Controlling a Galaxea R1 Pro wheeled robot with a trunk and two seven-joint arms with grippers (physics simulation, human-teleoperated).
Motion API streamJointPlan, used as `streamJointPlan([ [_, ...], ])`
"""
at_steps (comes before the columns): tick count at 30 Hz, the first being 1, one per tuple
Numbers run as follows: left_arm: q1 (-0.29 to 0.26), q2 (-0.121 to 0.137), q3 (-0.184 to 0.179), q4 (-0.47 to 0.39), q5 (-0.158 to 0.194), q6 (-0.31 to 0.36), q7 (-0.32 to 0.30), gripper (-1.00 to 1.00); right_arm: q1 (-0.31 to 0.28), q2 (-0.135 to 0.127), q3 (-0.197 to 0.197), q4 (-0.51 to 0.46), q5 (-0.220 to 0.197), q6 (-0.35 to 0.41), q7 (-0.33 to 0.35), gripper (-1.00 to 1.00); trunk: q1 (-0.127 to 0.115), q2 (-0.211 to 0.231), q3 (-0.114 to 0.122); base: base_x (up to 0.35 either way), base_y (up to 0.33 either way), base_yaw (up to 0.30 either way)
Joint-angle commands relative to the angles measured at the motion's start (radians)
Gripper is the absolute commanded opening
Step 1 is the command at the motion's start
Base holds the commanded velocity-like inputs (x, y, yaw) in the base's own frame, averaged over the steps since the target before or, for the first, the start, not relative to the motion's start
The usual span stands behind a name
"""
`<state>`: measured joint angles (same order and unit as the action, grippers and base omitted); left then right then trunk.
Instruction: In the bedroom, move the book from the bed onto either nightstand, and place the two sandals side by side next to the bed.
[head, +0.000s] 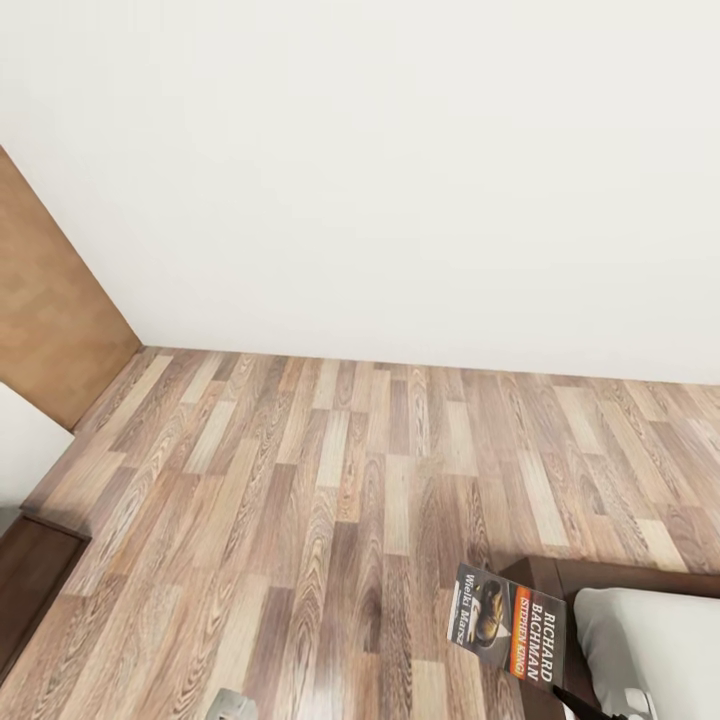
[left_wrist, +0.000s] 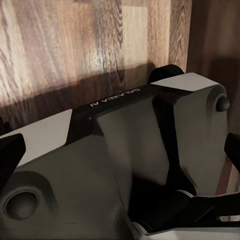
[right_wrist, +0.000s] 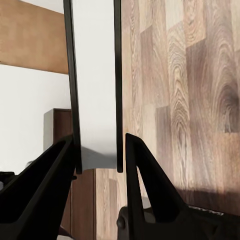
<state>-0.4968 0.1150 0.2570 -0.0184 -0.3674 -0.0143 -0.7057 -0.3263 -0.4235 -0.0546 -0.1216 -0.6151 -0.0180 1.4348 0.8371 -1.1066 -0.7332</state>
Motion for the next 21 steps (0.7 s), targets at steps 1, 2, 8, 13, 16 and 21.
streamJointPlan([
  [1, 0.000, 0.000, 0.008, 0.000, -0.010, -0.002, -0.003, 1.00, 0.000, 0.000, -0.005, 0.000, 0.005, -0.002, 0.002, -1.00, 0.000, 0.000, 0.001, 0.000, 0.000, 0.000],
  [2, 0.000, 0.000, 0.008, 0.000, -0.010, -0.002, -0.003, 1.00, 0.000, 0.000, -0.005, 0.000, 0.005, -0.002, 0.002, -1.00, 0.000, 0.000, 0.003, 0.000, 0.000, 0.000],
  [8, 0.000, -0.002, 0.008, -0.001, -0.010, -0.002, -0.002, 1.00, 0.000, 0.000, -0.005, 0.000, 0.005, -0.002, 0.002, -1.00, 0.000, 0.000, 0.012, 0.000, 0.000, 0.000],
  [13, 0.001, -0.021, 0.020, -0.007, -0.002, -0.003, -0.003, 1.00, 0.000, 0.000, -0.006, -0.001, 0.005, -0.002, 0.002, -1.00, 0.000, 0.000, 0.020, 0.000, 0.000, 0.000],
  [16, -0.003, -0.066, 0.040, -0.030, 0.040, 0.005, -0.014, 1.00, 0.000, 0.000, -0.007, 0.000, 0.005, -0.002, 0.002, -1.00, 0.000, 0.000, 0.025, 0.000, 0.000, 0.000],
  [21, -0.010, -0.080, 0.049, -0.107, 0.104, 0.061, -0.069, 1.00, 0.000, 0.000, -0.007, -0.001, 0.005, -0.002, 0.003, -1.00, 0.000, 0.000, 0.033, 0.000, 0.000, 0.000],
])
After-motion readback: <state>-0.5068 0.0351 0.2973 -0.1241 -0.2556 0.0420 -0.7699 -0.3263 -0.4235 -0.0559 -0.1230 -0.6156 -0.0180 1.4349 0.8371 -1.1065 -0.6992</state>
